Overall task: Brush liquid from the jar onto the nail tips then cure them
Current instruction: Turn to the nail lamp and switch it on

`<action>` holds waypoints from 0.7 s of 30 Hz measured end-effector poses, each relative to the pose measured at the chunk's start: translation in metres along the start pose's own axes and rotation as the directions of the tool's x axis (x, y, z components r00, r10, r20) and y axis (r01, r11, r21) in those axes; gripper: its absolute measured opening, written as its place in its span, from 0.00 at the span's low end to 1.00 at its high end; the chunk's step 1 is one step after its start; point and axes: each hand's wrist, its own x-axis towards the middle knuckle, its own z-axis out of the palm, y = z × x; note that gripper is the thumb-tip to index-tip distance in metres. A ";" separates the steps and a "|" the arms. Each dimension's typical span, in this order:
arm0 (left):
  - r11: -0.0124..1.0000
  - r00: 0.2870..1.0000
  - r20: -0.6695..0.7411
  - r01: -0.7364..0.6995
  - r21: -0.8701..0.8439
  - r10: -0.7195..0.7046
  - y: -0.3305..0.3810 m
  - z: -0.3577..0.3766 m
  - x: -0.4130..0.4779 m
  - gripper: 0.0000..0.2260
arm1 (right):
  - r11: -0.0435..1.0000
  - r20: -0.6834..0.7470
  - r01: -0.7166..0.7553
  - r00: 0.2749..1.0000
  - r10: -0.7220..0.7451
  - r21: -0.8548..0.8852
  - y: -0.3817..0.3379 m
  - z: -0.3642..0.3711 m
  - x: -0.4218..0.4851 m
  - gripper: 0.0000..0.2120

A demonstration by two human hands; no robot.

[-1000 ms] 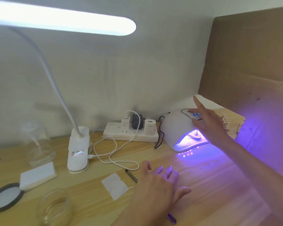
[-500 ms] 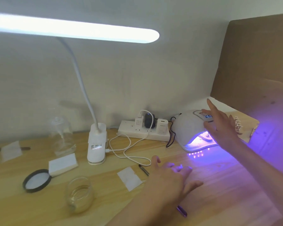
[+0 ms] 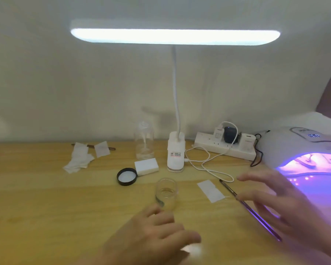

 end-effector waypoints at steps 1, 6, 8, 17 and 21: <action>0.997 0.997 -0.023 0.070 -0.040 -0.071 -0.014 -0.008 -0.007 0.09 | 0.999 -0.009 -0.037 0.999 0.037 -0.006 -0.004 0.000 0.007 0.14; 0.815 0.835 -0.059 0.515 -0.266 -0.547 -0.045 -0.032 -0.060 0.11 | 0.826 0.362 -0.550 0.800 0.479 0.122 -0.006 0.015 0.014 0.14; 0.737 0.792 -0.054 0.537 -0.410 -0.608 -0.044 -0.033 -0.065 0.11 | 0.813 0.431 -0.581 0.744 0.511 0.039 -0.007 0.021 0.006 0.16; 1.000 0.988 -0.150 0.026 -0.001 -0.026 -0.006 -0.037 -0.040 0.09 | 0.842 0.276 -0.524 0.834 0.478 0.126 -0.027 0.020 -0.007 0.18; 0.998 0.997 0.080 -0.014 0.056 0.009 0.024 -0.017 -0.003 0.10 | 0.866 0.292 -0.487 0.850 0.439 0.113 -0.025 0.021 -0.007 0.19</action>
